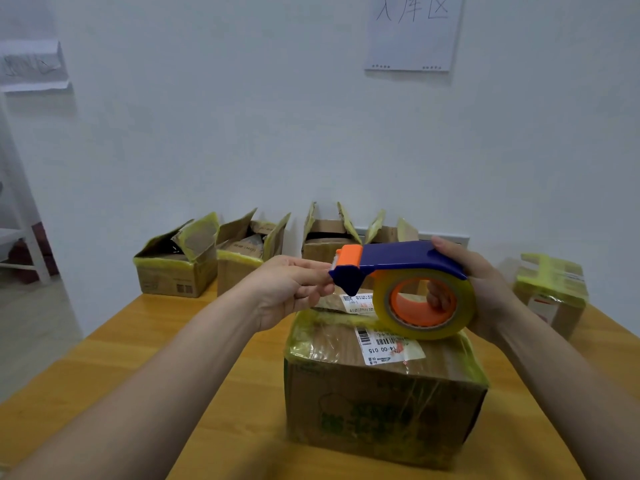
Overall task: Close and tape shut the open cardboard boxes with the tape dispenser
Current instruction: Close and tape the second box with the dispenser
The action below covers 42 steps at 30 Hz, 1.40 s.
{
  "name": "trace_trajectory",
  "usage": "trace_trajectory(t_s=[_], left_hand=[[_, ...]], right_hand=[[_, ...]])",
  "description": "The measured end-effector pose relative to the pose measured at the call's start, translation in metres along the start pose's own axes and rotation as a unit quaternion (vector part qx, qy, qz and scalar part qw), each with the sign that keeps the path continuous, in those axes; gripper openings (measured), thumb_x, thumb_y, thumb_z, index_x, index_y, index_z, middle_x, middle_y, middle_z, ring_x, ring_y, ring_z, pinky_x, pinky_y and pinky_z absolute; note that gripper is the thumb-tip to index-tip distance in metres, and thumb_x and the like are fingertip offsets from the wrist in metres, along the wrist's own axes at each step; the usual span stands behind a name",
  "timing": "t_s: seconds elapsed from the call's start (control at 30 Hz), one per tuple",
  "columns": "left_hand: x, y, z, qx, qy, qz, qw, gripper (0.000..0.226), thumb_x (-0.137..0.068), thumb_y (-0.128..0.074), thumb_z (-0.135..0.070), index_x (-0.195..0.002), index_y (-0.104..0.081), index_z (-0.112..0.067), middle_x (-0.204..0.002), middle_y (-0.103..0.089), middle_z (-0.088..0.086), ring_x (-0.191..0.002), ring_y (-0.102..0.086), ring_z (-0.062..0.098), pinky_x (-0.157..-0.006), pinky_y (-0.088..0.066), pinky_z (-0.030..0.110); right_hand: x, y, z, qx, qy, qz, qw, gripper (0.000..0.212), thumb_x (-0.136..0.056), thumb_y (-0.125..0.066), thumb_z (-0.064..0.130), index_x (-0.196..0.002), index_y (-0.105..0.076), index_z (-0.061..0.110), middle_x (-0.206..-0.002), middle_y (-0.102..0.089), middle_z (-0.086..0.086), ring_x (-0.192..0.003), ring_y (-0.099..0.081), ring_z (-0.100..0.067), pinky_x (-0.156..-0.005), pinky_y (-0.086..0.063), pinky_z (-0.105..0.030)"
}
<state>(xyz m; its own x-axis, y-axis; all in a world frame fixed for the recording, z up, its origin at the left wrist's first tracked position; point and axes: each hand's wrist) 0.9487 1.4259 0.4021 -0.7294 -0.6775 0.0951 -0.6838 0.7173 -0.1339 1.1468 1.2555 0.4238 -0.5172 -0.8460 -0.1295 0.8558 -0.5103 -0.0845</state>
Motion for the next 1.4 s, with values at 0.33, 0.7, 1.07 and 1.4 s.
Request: trace_trajectory(t_s=[0.33, 0.7, 1.07, 1.4], left_hand=[[0.005, 0.003, 0.013, -0.015, -0.021, -0.047, 0.999, 0.027, -0.091, -0.069, 0.010, -0.117, -0.072, 0.003, -0.099, -0.078, 0.019, -0.073, -0.074, 0.015, -0.063, -0.059, 0.019], [0.010, 0.005, 0.009, -0.046, -0.028, -0.053, 0.997, 0.029, -0.085, -0.077, 0.005, -0.112, -0.071, -0.003, -0.083, -0.076, 0.009, -0.070, -0.072, 0.013, -0.061, -0.058, 0.019], [0.004, 0.023, 0.012, -0.041, 0.042, -0.056, 0.997, 0.032, -0.086, -0.073, 0.011, -0.114, -0.064, -0.002, -0.078, -0.075, 0.009, -0.062, -0.070, 0.011, -0.057, -0.059, 0.018], [-0.002, 0.035, 0.002, -0.131, 0.076, -0.029, 0.988, 0.029, -0.091, -0.072, 0.005, -0.119, -0.066, 0.003, -0.080, -0.073, 0.012, -0.066, -0.068, 0.014, -0.063, -0.061, 0.022]], right_hand=[[0.007, -0.001, 0.019, 0.006, -0.010, 0.046, 0.999, 0.029, -0.100, -0.052, 0.028, -0.092, -0.070, 0.007, -0.060, -0.068, -0.002, -0.049, -0.063, -0.011, -0.044, -0.050, -0.023], [0.013, 0.027, 0.030, 0.058, -0.008, 0.025, 0.998, 0.030, -0.090, -0.060, 0.031, -0.070, -0.077, 0.016, -0.059, -0.066, -0.003, -0.048, -0.060, -0.013, -0.045, -0.050, -0.024], [-0.006, 0.020, 0.029, 0.163, 0.031, 0.047, 0.985, 0.031, -0.098, -0.058, 0.028, -0.083, -0.073, 0.005, -0.061, -0.068, -0.004, -0.050, -0.063, -0.011, -0.045, -0.048, -0.021], [-0.033, 0.003, 0.037, 0.237, 0.075, 0.071, 0.966, 0.051, -0.073, -0.071, 0.044, -0.087, -0.074, -0.005, -0.080, -0.073, -0.020, -0.069, -0.069, -0.028, -0.070, -0.055, -0.036]])
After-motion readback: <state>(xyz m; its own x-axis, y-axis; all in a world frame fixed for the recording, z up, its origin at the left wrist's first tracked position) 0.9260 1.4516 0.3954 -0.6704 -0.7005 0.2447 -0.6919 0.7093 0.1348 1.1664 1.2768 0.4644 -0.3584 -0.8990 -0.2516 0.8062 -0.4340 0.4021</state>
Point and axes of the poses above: each hand's wrist, its own x-axis away from the middle knuckle, its own y-axis out of the back of the hand, z = x × y
